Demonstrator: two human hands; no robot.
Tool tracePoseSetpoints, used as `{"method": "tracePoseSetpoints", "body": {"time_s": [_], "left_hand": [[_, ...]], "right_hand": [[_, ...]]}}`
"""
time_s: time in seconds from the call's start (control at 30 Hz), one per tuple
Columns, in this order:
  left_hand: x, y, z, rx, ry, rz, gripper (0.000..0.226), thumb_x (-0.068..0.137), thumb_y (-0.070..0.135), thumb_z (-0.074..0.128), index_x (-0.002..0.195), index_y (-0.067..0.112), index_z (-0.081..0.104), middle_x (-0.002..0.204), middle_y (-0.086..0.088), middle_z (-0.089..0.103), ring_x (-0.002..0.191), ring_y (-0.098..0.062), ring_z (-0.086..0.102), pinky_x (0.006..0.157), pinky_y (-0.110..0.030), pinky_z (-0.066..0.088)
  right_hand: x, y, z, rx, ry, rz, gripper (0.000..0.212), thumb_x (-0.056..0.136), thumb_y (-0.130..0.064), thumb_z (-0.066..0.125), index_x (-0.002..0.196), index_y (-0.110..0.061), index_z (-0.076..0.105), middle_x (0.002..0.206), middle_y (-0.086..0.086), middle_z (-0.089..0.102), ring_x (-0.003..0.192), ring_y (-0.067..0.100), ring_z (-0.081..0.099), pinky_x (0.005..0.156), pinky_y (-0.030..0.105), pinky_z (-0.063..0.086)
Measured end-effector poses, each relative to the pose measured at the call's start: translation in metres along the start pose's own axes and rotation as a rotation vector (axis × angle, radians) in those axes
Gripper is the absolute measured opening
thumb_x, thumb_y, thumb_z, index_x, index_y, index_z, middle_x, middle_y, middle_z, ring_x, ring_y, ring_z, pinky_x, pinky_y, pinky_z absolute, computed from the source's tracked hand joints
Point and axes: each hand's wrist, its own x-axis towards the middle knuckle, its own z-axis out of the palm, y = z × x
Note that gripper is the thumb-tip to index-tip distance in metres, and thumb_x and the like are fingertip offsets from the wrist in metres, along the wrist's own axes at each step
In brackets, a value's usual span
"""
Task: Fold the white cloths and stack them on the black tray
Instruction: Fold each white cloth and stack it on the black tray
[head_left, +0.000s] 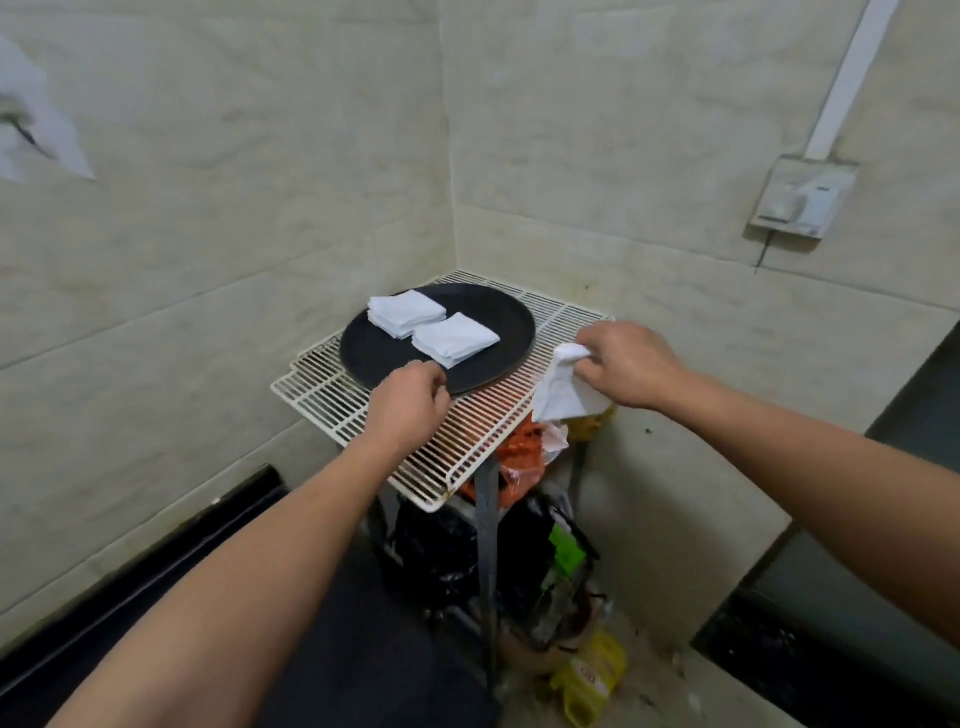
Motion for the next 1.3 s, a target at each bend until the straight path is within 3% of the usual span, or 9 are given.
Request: {"method": "tracePoseSetpoints", "body": {"time_s": [0.1,0.23,0.37,0.57,0.7,0.83,1.1,1.3], "left_hand": [[0.042,-0.002,0.014,0.023,-0.027,-0.037,0.016,0.09,0.026,0.053,0.098,0.016,0.063,0.097,-0.002,0.061,0.087,-0.02,0.057,0.069,-0.034,0.045],[0.077,-0.011,0.035,0.085,-0.091,-0.081,0.016,0.09,0.028,0.052,0.096,0.017,0.062,0.1,-0.005,0.059,0.092,-0.024,0.055,0.08,-0.04,0.048],[0.102,-0.023,0.055,0.123,-0.086,-0.173,0.021,0.091,0.03,0.051,0.102,0.016,0.062,0.103,-0.006,0.057,0.096,-0.026,0.054,0.084,-0.042,0.047],[0.106,-0.034,0.077,0.059,-0.085,-0.395,0.021,0.091,0.027,0.055,0.104,0.013,0.061,0.105,-0.006,0.057,0.102,-0.024,0.053,0.085,-0.039,0.048],[0.111,-0.026,0.083,0.066,-0.008,-0.533,0.022,0.091,0.027,0.055,0.107,0.014,0.063,0.109,-0.005,0.057,0.105,-0.024,0.051,0.088,-0.04,0.048],[0.111,-0.012,0.093,0.173,-0.008,-0.578,0.026,0.091,0.03,0.053,0.111,0.017,0.062,0.112,-0.003,0.053,0.104,-0.023,0.049,0.088,-0.04,0.046],[0.11,-0.013,0.097,0.184,-0.013,-0.601,0.026,0.09,0.032,0.053,0.112,0.02,0.062,0.113,-0.001,0.052,0.105,-0.02,0.047,0.089,-0.038,0.045],[0.112,-0.02,0.093,0.129,0.007,-0.571,0.024,0.091,0.031,0.054,0.111,0.02,0.063,0.11,0.0,0.052,0.103,-0.019,0.048,0.087,-0.037,0.045]], "right_hand": [[0.047,0.011,-0.007,0.017,0.043,-0.022,0.014,0.087,-0.026,0.054,0.074,-0.025,0.048,0.082,0.002,0.058,0.076,0.023,0.052,0.059,0.028,0.03],[0.099,0.021,-0.007,0.052,0.053,-0.075,0.007,0.088,-0.029,0.053,0.081,-0.028,0.051,0.082,-0.003,0.054,0.075,0.018,0.049,0.063,0.028,0.034],[0.156,0.025,0.001,0.097,-0.036,-0.14,0.01,0.089,-0.029,0.05,0.084,-0.023,0.057,0.082,-0.002,0.056,0.075,0.019,0.051,0.061,0.029,0.034],[0.224,0.018,0.024,0.121,-0.176,-0.388,0.02,0.09,-0.025,0.048,0.091,-0.011,0.063,0.093,0.004,0.062,0.085,0.024,0.053,0.068,0.033,0.04],[0.264,0.011,0.032,0.111,-0.276,-0.57,0.021,0.091,-0.02,0.045,0.077,-0.007,0.054,0.082,0.005,0.056,0.079,0.026,0.051,0.063,0.034,0.034],[0.294,0.002,0.053,0.139,-0.4,-0.696,0.028,0.09,-0.021,0.045,0.065,-0.01,0.044,0.072,0.009,0.055,0.074,0.031,0.053,0.067,0.041,0.042],[0.328,-0.026,0.093,0.08,-0.536,-0.738,0.032,0.092,-0.021,0.044,0.061,-0.015,0.041,0.068,-0.004,0.044,0.074,0.023,0.046,0.063,0.032,0.032],[0.352,-0.042,0.114,0.066,-0.607,-0.7,0.028,0.09,-0.018,0.043,0.062,-0.014,0.04,0.069,-0.001,0.045,0.075,0.024,0.046,0.057,0.031,0.03]]}}
